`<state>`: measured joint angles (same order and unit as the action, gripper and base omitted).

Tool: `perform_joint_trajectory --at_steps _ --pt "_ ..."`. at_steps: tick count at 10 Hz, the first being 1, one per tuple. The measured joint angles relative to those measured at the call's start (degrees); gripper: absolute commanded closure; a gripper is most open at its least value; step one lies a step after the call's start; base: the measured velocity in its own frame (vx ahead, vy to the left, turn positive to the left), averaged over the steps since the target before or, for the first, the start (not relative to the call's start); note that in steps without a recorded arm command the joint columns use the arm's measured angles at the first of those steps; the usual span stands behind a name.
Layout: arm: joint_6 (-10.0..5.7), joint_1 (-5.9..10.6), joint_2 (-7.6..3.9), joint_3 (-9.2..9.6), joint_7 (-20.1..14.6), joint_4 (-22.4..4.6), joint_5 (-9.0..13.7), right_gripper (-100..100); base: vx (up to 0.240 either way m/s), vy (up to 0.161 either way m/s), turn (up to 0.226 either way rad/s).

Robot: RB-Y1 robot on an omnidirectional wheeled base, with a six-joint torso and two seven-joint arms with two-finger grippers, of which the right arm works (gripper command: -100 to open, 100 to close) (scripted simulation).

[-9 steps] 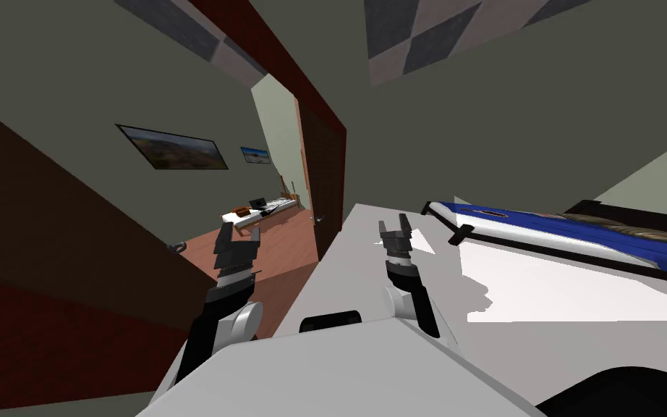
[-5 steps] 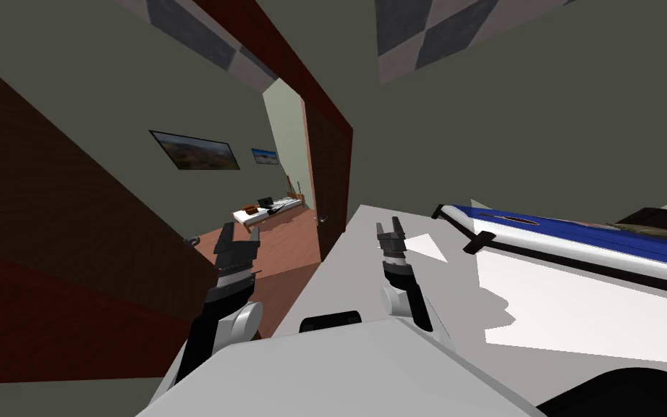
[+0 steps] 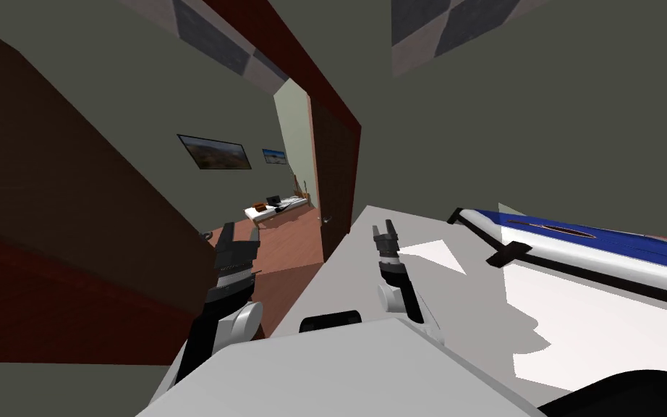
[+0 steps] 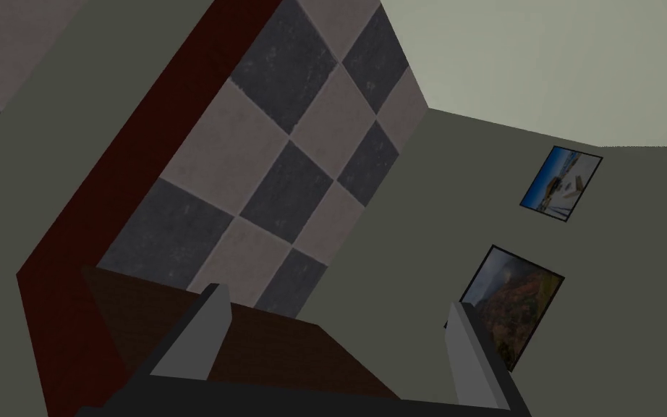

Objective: Push the door open

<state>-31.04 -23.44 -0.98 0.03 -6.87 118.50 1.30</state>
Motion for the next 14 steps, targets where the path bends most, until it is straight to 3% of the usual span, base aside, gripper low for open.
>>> perform_joint_trajectory --at_steps 2,5,7,14 --pt "-0.73 0.98 -0.62 0.05 -0.02 -3.11 0.25 -100 0.067 -0.069 0.167" --pt "-1.39 3.69 -1.44 -0.06 0.14 -8.43 0.62 -100 0.070 -0.076 0.200" --pt "-2.07 4.31 -1.68 0.51 0.45 -11.26 0.67 -100 0.073 -0.088 0.202" --pt "-4.58 8.76 -3.37 0.66 0.55 -22.49 1.58 -100 0.049 -0.078 0.155"
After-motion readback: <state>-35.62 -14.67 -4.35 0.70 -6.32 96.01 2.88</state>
